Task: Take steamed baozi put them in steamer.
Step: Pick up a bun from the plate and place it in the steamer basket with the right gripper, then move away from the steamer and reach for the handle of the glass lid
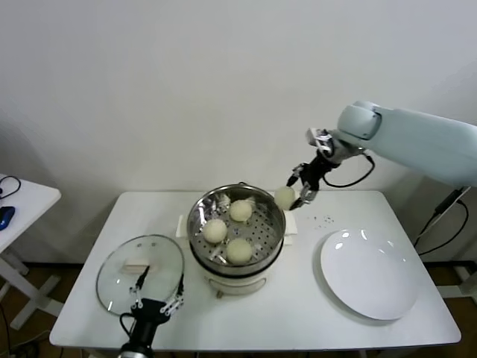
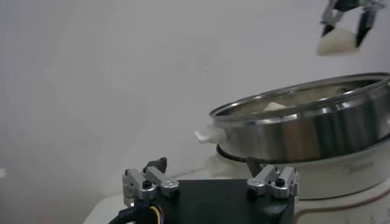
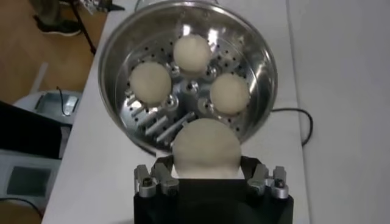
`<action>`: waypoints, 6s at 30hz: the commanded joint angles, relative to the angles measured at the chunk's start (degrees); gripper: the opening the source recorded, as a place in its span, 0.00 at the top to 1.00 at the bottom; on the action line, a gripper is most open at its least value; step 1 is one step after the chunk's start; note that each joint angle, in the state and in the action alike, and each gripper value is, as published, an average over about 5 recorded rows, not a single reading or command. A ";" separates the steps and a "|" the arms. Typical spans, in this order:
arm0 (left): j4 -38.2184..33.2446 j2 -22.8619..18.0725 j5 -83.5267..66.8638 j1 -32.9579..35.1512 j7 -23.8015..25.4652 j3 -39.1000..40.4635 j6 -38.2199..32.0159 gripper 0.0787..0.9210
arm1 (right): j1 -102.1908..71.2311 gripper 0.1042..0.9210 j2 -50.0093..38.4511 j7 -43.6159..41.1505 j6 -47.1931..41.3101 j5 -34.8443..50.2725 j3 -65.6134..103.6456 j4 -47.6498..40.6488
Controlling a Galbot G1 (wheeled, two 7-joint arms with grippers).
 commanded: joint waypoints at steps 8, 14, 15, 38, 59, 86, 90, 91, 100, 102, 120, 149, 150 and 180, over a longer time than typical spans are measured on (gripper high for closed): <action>0.40 0.07 0.12 -0.37 0.00 0.61 0.12 0.12 | -4.48 0.25 16.19 1.49 -1.78 4.52 -5.47 -6.56; 0.53 0.21 -0.12 -0.50 0.00 0.25 0.29 0.12 | -6.95 0.25 17.89 0.49 -0.69 1.07 -5.95 -11.32; 0.60 0.24 -0.15 -0.56 0.00 0.19 0.31 0.12 | -7.17 0.25 18.02 0.39 -0.55 0.69 -6.00 -11.81; 1.27 0.24 0.14 -1.27 0.03 0.58 0.60 0.12 | -7.86 0.25 16.86 -0.42 0.20 -3.61 -6.22 -11.38; 1.50 0.24 0.18 -1.47 0.00 0.63 0.64 0.12 | -5.63 0.12 15.50 -1.88 0.97 -3.06 -3.66 -9.84; 0.32 0.98 -0.41 -2.42 -0.89 -1.18 -0.44 0.12 | -38.05 0.12 -28.35 27.03 9.11 -10.40 48.62 19.56; -0.06 0.89 -0.26 -1.53 -0.94 -1.26 -1.48 0.12 | -53.44 0.12 -30.20 30.80 12.14 -12.15 63.87 21.19; -0.14 0.87 -0.18 -1.29 -0.97 -1.32 -1.73 0.12 | -56.79 0.12 -30.19 31.87 13.14 -12.53 67.01 21.45; -0.80 -0.07 4.10 0.08 -2.17 -1.44 -2.32 0.12 | -90.61 0.12 -20.05 38.62 19.35 -16.65 102.61 24.97; -0.64 -0.57 7.00 0.01 -3.15 -1.38 -1.48 0.12 | -96.47 0.12 -16.04 40.01 20.56 -17.77 108.28 25.75; 3.78 -0.80 60.40 -5.74 -8.27 -9.09 4.55 0.12 | -117.04 0.12 1.30 46.25 24.26 -16.98 121.17 28.91; 21.11 1.26 80.79 -18.43 -8.36 -13.04 3.45 0.12 | -119.19 0.12 4.51 44.07 24.79 -17.04 122.52 28.51; 21.35 1.30 80.58 -18.70 -8.33 -13.03 3.52 0.12 | -119.26 0.12 4.59 43.97 24.83 -17.15 122.57 28.52; 26.97 2.81 77.07 -25.56 -8.19 -11.11 4.55 0.12 | -120.17 0.12 6.91 41.73 26.13 -20.20 123.93 26.83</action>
